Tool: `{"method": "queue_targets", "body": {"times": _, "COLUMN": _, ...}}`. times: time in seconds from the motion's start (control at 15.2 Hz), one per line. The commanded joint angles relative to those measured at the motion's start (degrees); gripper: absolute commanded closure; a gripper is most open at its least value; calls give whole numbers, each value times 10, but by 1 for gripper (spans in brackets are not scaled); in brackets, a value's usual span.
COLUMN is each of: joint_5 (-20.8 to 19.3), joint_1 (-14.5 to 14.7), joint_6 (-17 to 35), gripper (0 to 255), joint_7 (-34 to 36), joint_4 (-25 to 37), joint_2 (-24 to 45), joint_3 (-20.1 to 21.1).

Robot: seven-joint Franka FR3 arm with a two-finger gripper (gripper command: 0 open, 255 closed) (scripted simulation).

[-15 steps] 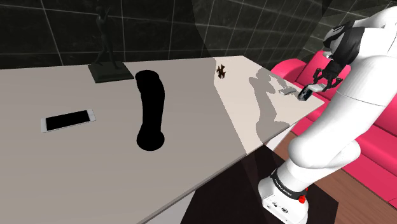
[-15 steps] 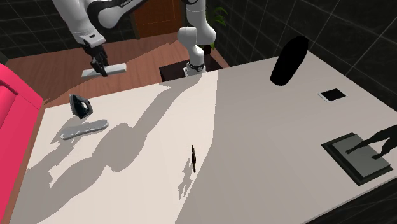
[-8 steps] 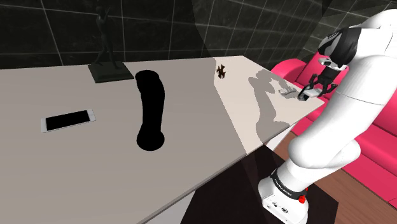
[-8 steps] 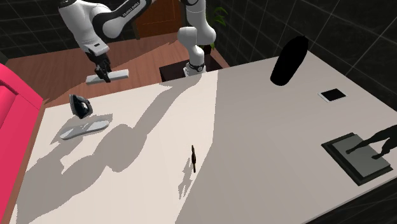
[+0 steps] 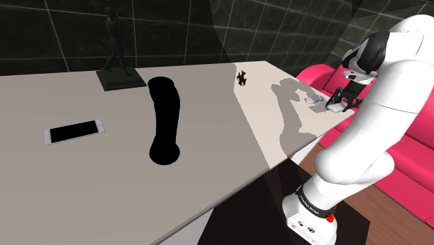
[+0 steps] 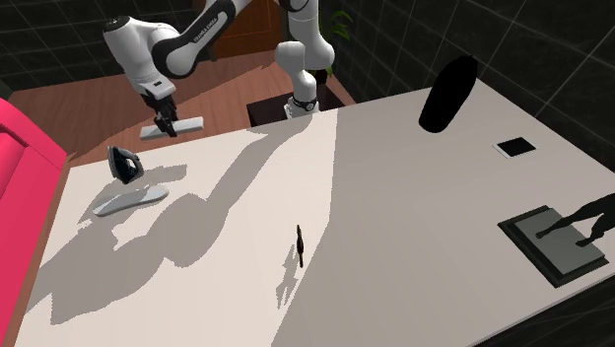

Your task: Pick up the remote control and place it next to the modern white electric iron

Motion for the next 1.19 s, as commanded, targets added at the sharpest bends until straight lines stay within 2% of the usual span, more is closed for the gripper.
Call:
{"method": "queue_targets", "body": {"times": 0.0, "joint_5": 8, "joint_1": -3, "joint_6": 14, "gripper": 255, "joint_7": -5, "joint_4": -8, "joint_2": 9, "joint_3": 3}}
{"method": "queue_targets", "body": {"times": 0.92, "joint_5": 63, "joint_1": -27, "joint_6": 101, "gripper": 255, "joint_7": -40, "joint_4": -56, "joint_2": 66, "joint_3": 31}}
{"method": "queue_targets", "body": {"times": 1.12, "joint_5": 66, "joint_1": -28, "joint_6": 104, "gripper": 255, "joint_7": -41, "joint_4": -58, "joint_2": 68, "joint_3": 33}}
